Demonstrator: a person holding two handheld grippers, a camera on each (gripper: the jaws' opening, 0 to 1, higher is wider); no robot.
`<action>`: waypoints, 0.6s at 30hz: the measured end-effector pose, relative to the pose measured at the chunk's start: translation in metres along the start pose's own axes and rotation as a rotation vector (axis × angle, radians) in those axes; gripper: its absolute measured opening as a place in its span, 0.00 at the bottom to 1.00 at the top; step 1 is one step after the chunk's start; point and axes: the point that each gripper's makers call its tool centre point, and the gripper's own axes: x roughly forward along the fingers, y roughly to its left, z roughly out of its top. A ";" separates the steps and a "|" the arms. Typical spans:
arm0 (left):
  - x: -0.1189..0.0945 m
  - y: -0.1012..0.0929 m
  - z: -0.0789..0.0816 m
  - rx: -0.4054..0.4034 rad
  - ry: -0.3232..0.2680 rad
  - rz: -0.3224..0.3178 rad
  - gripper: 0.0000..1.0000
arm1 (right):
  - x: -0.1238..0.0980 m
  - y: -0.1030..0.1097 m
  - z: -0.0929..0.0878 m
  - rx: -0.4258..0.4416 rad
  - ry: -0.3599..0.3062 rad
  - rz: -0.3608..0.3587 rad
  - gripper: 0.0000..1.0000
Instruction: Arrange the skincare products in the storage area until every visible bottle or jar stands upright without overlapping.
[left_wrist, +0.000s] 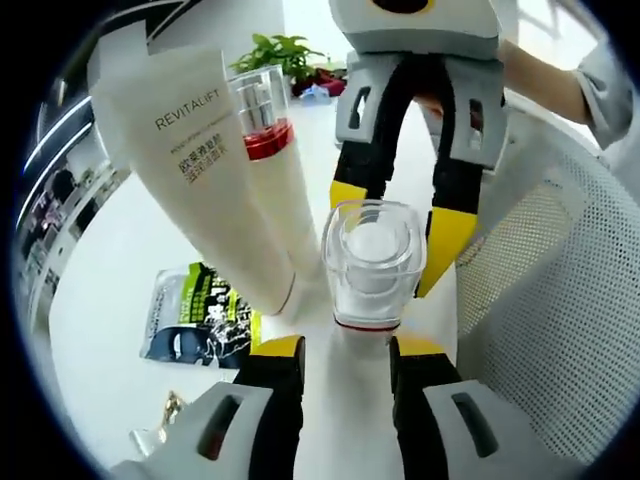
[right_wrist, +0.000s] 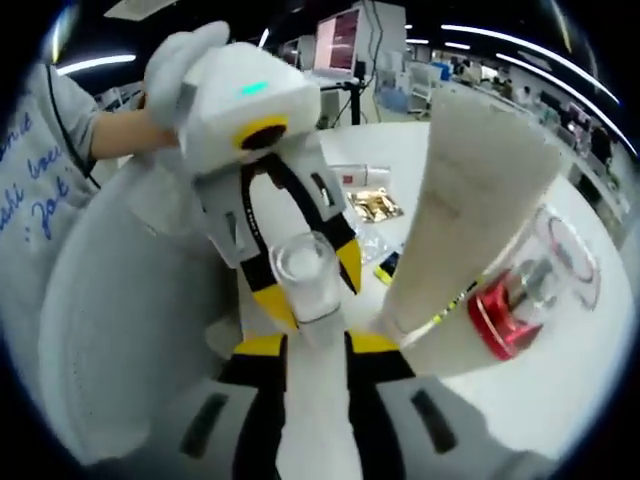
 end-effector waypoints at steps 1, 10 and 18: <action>0.000 0.000 -0.001 -0.003 0.001 0.000 0.29 | 0.000 0.000 0.000 -0.001 0.001 -0.001 0.22; -0.005 -0.002 -0.002 -0.005 0.015 -0.011 0.19 | 0.005 0.005 0.003 0.027 -0.003 0.008 0.19; -0.003 -0.006 0.001 -0.012 0.007 -0.023 0.12 | 0.005 0.001 0.003 0.053 -0.008 -0.006 0.18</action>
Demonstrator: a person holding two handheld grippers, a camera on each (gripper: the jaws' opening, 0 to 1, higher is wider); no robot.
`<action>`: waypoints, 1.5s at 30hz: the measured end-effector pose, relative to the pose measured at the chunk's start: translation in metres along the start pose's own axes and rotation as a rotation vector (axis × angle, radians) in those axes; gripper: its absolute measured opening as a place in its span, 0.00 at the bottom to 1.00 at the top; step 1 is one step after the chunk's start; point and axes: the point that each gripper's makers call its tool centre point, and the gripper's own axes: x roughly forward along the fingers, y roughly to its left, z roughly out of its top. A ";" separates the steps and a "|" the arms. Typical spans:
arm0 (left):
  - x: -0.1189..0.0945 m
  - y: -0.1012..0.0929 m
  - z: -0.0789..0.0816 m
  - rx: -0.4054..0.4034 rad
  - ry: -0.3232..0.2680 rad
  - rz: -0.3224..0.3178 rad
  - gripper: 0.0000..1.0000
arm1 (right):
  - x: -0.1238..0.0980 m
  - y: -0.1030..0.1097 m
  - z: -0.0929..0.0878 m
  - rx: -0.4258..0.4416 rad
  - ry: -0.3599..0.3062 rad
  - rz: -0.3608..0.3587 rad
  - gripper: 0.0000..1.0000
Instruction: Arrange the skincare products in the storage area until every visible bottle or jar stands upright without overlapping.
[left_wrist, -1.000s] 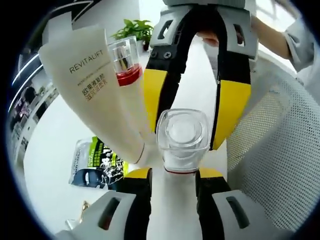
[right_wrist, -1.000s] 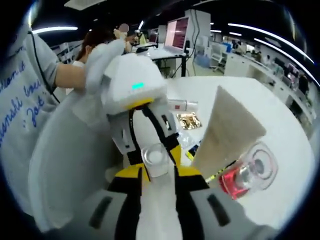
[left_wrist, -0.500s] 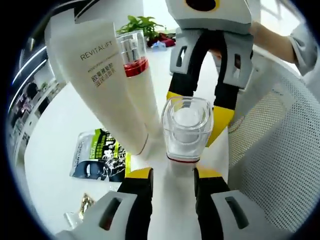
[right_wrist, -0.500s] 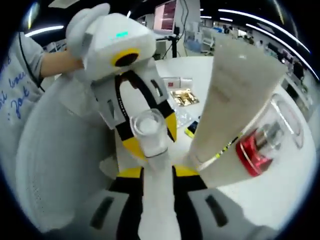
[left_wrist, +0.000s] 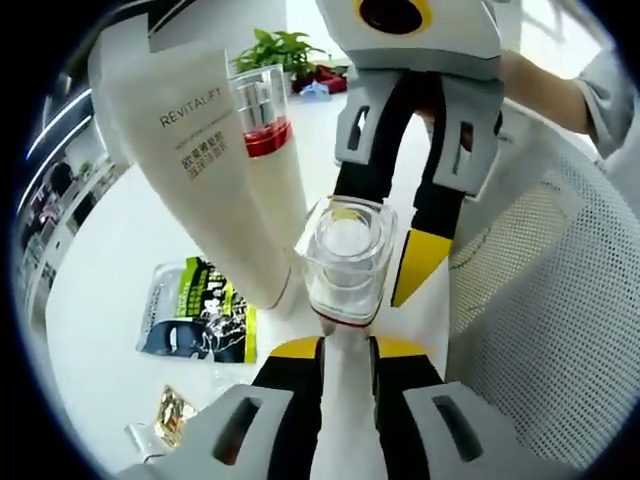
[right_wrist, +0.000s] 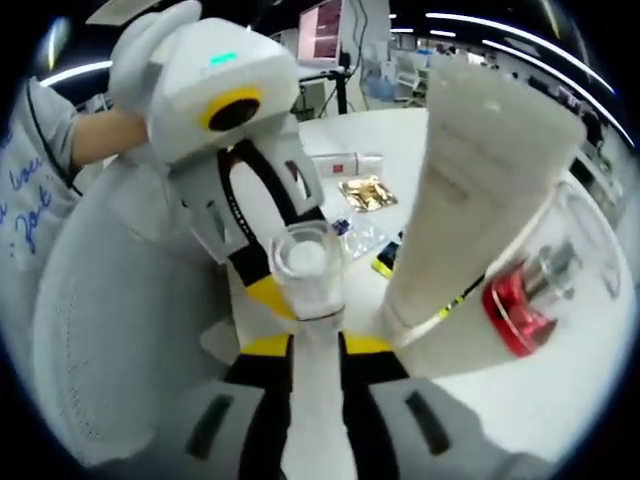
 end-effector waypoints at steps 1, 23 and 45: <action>0.001 -0.001 0.000 0.000 -0.001 -0.002 0.11 | 0.000 -0.001 -0.001 0.007 0.001 -0.003 0.17; 0.017 0.001 0.018 -0.021 -0.004 -0.001 0.12 | -0.007 -0.011 -0.020 0.113 0.005 -0.059 0.17; 0.027 0.008 0.031 -0.080 -0.030 0.042 0.10 | -0.014 -0.035 -0.028 0.211 -0.033 -0.137 0.13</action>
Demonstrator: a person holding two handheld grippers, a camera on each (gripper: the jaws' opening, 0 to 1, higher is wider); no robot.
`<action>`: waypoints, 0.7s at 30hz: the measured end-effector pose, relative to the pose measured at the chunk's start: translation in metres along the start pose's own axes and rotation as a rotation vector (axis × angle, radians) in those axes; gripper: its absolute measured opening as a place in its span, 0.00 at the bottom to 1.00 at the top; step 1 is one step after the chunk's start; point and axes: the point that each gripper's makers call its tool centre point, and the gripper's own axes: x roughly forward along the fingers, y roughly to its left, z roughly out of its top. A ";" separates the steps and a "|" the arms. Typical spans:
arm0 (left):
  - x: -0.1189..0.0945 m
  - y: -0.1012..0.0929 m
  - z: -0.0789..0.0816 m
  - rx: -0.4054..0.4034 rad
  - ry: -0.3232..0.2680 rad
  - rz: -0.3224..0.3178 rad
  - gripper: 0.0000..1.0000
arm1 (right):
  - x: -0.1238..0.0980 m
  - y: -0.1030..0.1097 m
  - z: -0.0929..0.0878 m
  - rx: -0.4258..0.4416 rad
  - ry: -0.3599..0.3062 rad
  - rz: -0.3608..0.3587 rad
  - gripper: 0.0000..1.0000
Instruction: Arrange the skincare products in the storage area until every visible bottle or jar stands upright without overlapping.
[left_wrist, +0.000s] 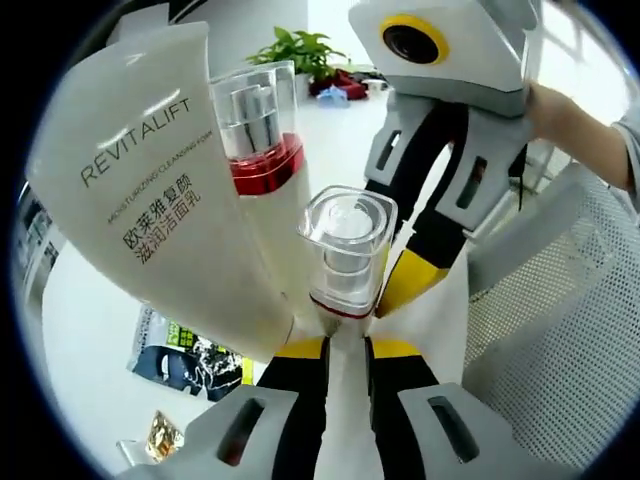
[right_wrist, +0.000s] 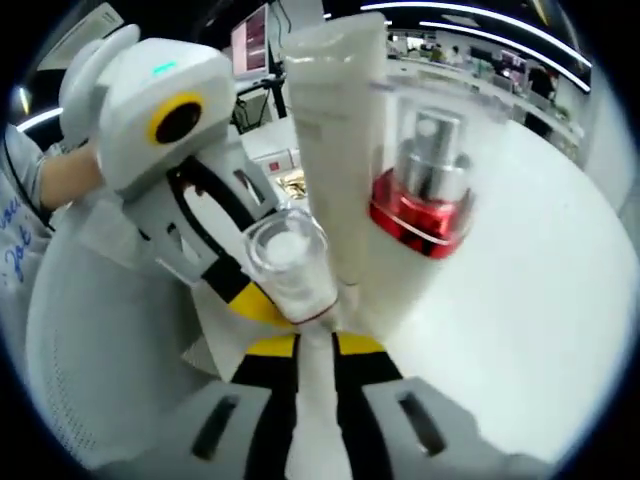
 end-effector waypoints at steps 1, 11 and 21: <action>0.000 0.000 0.000 -0.005 -0.001 0.003 0.11 | 0.000 0.000 0.000 0.003 -0.001 -0.001 0.13; 0.003 0.005 0.004 -0.034 -0.019 0.032 0.10 | 0.003 -0.009 -0.003 0.025 -0.005 -0.030 0.12; 0.006 0.006 0.004 -0.052 -0.020 0.043 0.09 | 0.003 -0.013 -0.002 0.037 -0.012 -0.038 0.10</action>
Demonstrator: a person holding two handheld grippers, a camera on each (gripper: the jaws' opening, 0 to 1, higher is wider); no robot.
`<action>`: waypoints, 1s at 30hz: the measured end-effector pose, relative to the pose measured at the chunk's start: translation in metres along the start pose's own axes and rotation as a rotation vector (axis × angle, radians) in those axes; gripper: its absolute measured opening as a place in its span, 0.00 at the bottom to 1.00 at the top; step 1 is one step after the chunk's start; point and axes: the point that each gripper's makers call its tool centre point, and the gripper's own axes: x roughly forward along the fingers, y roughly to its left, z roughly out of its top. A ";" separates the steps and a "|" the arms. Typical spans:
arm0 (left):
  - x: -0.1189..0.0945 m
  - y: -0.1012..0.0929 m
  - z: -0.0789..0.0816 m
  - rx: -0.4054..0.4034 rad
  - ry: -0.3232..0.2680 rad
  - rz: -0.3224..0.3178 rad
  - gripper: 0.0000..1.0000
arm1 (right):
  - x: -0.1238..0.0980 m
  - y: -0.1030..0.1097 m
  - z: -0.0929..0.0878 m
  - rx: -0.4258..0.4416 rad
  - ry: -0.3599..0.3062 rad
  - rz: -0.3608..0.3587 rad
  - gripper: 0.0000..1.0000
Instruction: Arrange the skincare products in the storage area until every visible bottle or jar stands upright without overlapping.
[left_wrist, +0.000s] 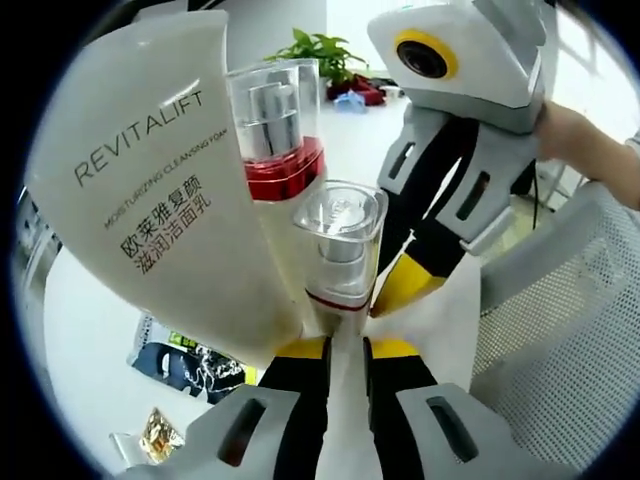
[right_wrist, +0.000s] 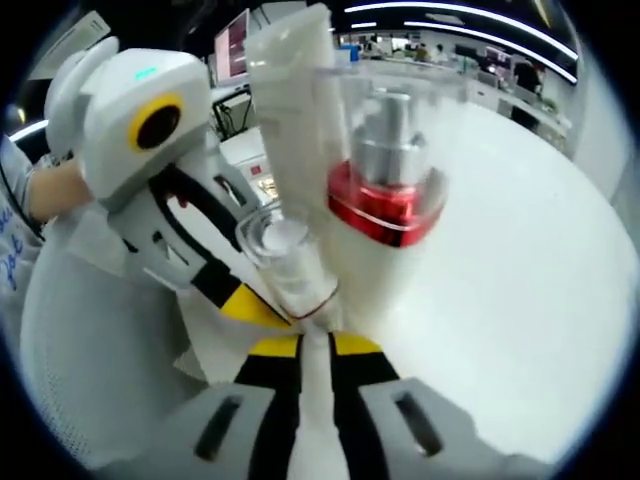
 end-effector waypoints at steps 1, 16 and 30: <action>0.000 0.000 0.000 0.000 0.000 0.000 0.09 | 0.000 0.000 0.000 0.001 0.001 0.001 0.10; 0.004 0.001 0.001 -0.012 0.001 0.000 0.09 | 0.000 -0.004 -0.001 0.012 -0.003 -0.001 0.10; 0.006 -0.001 0.000 -0.023 0.005 -0.007 0.09 | -0.002 -0.004 -0.003 0.014 -0.001 0.001 0.09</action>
